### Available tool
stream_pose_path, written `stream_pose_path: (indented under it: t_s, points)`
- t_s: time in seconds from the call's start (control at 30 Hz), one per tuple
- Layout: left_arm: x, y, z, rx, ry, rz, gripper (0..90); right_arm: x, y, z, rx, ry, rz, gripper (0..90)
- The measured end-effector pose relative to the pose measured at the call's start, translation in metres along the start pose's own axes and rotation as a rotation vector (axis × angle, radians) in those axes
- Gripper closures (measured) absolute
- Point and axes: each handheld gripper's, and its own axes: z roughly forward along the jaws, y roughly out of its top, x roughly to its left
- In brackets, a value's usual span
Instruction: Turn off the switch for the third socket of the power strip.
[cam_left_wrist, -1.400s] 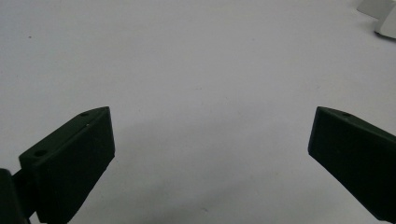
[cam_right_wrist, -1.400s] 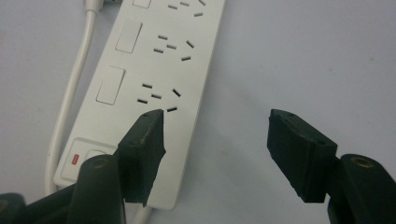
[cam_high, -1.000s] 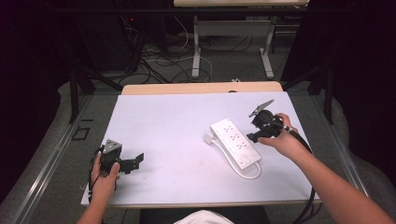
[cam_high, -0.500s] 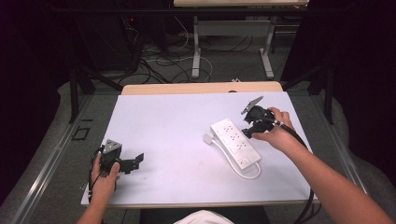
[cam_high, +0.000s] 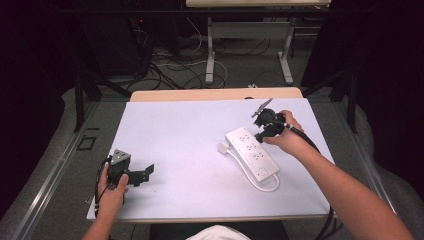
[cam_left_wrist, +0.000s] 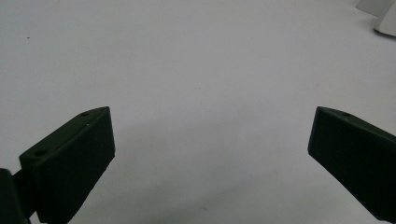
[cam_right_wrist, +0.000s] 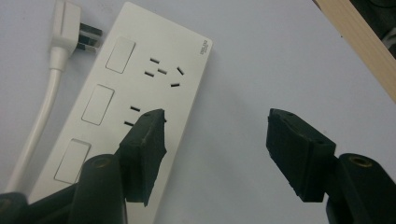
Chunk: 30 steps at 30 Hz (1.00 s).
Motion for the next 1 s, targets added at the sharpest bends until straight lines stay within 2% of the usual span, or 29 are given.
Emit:
stream_pose_path:
  t_s: [0.03, 0.07, 0.1, 0.17, 0.2, 0.27, 0.3, 0.33, 0.37, 0.43, 0.5, 0.57, 0.6, 0.63, 0.97, 1.0]
  points:
    - [0.000, 0.000, 0.000, 0.000, -0.001, 0.000, 0.5, 0.002, 0.001, 0.001, 0.003, -0.003, 0.018, 37.4]
    - [0.000, 0.000, 0.000, 0.000, -0.001, 0.001, 0.5, 0.001, 0.002, 0.003, -0.006, 0.000, 0.002, 37.4]
    - [0.000, 0.000, 0.000, 0.000, -0.002, 0.003, 0.5, 0.001, 0.003, 0.004, -0.007, -0.011, 0.009, 37.4]
    - [0.001, 0.000, 0.000, 0.000, -0.001, 0.004, 0.5, 0.002, 0.006, 0.008, -0.013, -0.001, 0.028, 37.4]
    - [0.001, 0.000, -0.001, 0.010, -0.003, 0.004, 0.5, 0.002, 0.007, 0.009, -0.013, -0.016, 0.038, 37.4]
    - [0.002, 0.000, -0.001, 0.007, -0.004, 0.002, 0.5, 0.002, 0.010, 0.012, -0.019, -0.003, 0.050, 37.6]
    - [0.002, 0.000, -0.001, 0.007, -0.004, 0.002, 0.5, 0.003, 0.012, 0.011, 0.007, -0.011, 0.055, 38.7]
    - [0.002, 0.000, -0.001, 0.006, -0.003, 0.002, 0.5, 0.004, 0.013, 0.012, 0.007, 0.006, 0.078, 39.8]
    - [0.002, 0.000, -0.001, 0.007, -0.003, 0.004, 0.5, 0.004, 0.015, 0.013, 0.005, 0.012, 0.069, 40.8]
    - [0.002, 0.000, -0.001, 0.010, -0.003, 0.006, 0.5, 0.006, 0.017, 0.017, -0.032, 0.041, 0.088, 42.9]
    - [0.002, 0.000, -0.001, 0.011, -0.005, 0.008, 0.5, 0.008, 0.020, 0.018, -0.024, 0.052, 0.091, 44.8]
    - [0.002, 0.000, 0.000, 0.009, -0.005, 0.006, 0.5, 0.009, 0.023, 0.020, -0.024, 0.052, 0.074, 46.1]
    - [0.002, 0.000, 0.000, 0.009, -0.005, 0.007, 0.5, 0.010, 0.025, 0.018, 0.014, 0.058, 0.081, 46.6]
    - [0.002, 0.000, 0.000, 0.009, -0.005, 0.006, 0.5, 0.011, 0.025, 0.021, -0.028, 0.050, 0.077, 47.0]
    - [0.002, -0.001, 0.000, 0.010, -0.005, 0.005, 0.6, 0.011, 0.038, 0.027, -0.047, 0.072, 0.125, 52.7]
    - [0.002, -0.001, 0.000, 0.010, -0.005, 0.004, 0.5, 0.011, 0.038, 0.028, -0.054, 0.070, 0.108, 52.7]
